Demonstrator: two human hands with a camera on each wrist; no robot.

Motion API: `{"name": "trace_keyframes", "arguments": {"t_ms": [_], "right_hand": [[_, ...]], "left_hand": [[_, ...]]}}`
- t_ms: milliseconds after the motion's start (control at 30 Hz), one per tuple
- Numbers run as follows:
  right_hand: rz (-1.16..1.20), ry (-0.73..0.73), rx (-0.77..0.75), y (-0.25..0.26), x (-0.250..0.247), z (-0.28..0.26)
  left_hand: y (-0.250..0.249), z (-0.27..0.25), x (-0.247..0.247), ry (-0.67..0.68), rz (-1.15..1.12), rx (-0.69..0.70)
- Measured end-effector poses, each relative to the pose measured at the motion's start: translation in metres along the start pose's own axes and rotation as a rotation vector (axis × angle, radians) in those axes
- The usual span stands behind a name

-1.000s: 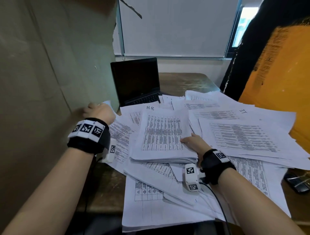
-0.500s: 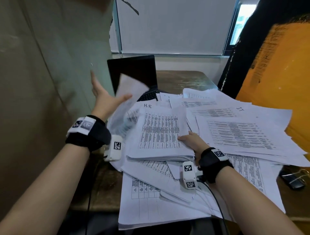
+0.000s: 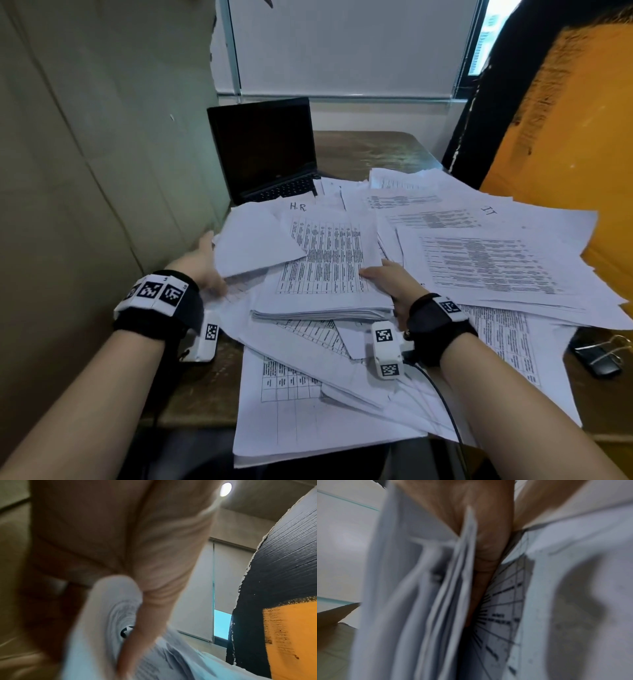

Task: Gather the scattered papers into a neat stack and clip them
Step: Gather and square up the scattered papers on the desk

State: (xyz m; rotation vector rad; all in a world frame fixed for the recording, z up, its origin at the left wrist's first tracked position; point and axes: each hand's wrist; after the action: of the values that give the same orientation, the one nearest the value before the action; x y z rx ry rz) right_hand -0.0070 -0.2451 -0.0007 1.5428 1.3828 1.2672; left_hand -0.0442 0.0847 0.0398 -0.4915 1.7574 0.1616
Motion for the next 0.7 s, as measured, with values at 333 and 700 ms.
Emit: {"name": "trace_keyframes", "arguments": {"t_ms": [333, 700], "right_hand": [[-0.003, 0.006, 0.013, 0.005, 0.005, -0.011], [0.014, 0.021, 0.053, 0.009, 0.004, -0.015]], "left_hand": [[-0.076, -0.075, -0.124, -0.913, -0.752, 0.323], [-0.108, 0.030, -0.010, -0.004, -0.525, 0.091]]}}
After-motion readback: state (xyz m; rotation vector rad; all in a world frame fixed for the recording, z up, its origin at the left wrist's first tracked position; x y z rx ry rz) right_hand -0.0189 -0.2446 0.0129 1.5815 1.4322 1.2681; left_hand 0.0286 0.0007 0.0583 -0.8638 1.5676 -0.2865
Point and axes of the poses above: each hand's wrist, its own z-axis towards the middle knuckle, its own x-axis out of the palm, y = z × x, and after that the axes turned 15 degrees about z, right-handed
